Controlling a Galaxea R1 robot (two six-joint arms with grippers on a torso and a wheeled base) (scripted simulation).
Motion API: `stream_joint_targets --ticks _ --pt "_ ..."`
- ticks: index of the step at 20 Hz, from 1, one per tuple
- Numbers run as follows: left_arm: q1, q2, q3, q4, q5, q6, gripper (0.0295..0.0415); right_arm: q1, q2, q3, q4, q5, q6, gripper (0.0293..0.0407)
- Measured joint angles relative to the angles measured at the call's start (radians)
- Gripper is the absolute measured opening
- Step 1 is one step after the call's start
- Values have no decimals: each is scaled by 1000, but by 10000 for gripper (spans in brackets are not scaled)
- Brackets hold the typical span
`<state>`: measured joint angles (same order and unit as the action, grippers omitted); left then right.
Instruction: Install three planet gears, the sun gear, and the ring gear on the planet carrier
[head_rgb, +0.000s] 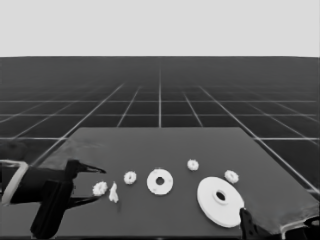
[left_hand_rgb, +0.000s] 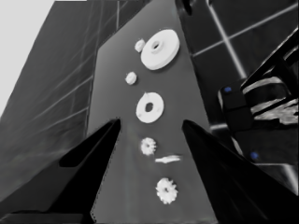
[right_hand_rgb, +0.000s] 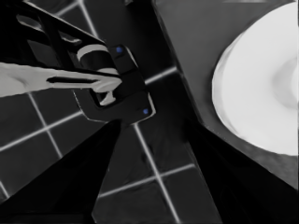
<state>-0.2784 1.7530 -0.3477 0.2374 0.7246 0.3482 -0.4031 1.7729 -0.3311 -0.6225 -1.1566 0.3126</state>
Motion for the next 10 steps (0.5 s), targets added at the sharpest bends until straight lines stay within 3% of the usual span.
stream_joint_targets --ticks 1,2,3,4,5,6,7,8,10 --pt "-26 1 -28 30 -20 1 297 20 -6 -23 -31 -10 1 308" --pt "-42 1 -46 47 -31 2 314 32 -9 -37 -49 -15 2 337" --pt "-51 2 -56 58 -38 2 346 39 -11 -45 -60 -19 3 368" --pt "-1 275 -119 538 415 -484 376 43 -12 -50 -66 -21 3 380" --pt "6 590 -255 444 897 -984 396 45 -13 -52 -70 -22 3 383" --pt "7 746 -483 152 933 -1359 404 47 -13 -54 -72 -23 3 384" --pt "19 802 -674 -28 905 -1501 397 47 -13 -55 -73 -23 3 384" --pt "32 831 -809 -132 880 -1553 391 48 -14 -55 -74 -23 3 384" --pt "48 864 -960 -228 861 -1578 386 48 -14 -55 -75 -23 3 385"
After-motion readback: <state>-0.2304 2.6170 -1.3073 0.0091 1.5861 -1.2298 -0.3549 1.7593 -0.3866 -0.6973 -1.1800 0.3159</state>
